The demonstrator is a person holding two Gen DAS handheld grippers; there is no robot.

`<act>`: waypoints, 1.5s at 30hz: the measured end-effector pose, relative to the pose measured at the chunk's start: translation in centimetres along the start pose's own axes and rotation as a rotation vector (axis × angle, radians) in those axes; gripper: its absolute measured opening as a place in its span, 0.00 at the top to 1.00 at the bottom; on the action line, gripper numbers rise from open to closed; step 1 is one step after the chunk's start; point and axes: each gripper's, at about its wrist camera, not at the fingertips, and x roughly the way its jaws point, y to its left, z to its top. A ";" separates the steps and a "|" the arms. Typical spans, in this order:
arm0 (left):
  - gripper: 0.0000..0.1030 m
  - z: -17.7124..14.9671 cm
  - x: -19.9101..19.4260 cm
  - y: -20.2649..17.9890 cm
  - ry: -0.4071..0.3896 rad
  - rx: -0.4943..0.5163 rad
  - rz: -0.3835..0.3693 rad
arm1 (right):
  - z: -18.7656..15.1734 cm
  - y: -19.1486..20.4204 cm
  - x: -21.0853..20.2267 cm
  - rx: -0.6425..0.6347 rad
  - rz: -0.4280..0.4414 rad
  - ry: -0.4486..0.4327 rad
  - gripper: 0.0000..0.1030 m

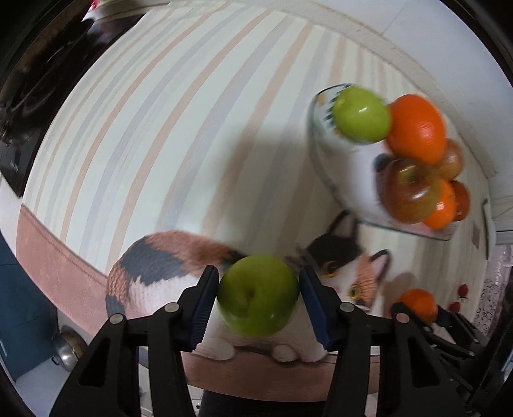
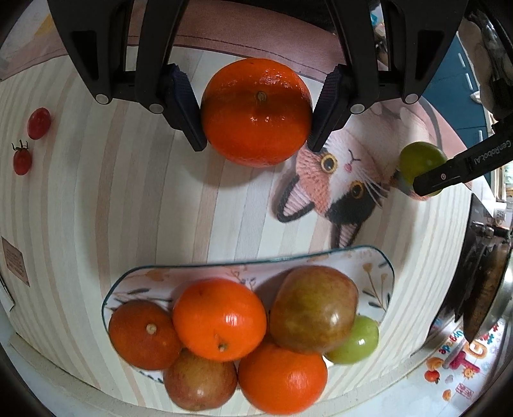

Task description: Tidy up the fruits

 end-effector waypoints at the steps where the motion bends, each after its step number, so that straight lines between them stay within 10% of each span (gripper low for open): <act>1: 0.52 0.4 -0.7 -0.7 -0.010 0.013 -0.019 | 0.2 -0.1 -0.5 0.010 0.012 -0.007 0.35; 14: 0.67 7.9 -2.0 -7.1 -0.066 0.141 -0.108 | 9.8 -1.7 -8.1 0.085 0.036 -0.193 0.35; 35: 0.59 8.7 0.5 -5.9 -0.008 0.076 -0.067 | 15.0 -1.5 -3.9 0.097 -0.017 -0.180 0.34; 40: 0.25 8.9 1.1 -6.6 -0.015 0.096 -0.032 | 15.2 -1.3 -4.1 0.087 -0.011 -0.190 0.25; 45: 0.15 8.9 1.4 -6.7 -0.021 0.098 -0.012 | 15.2 -1.5 -4.2 0.096 -0.003 -0.186 0.16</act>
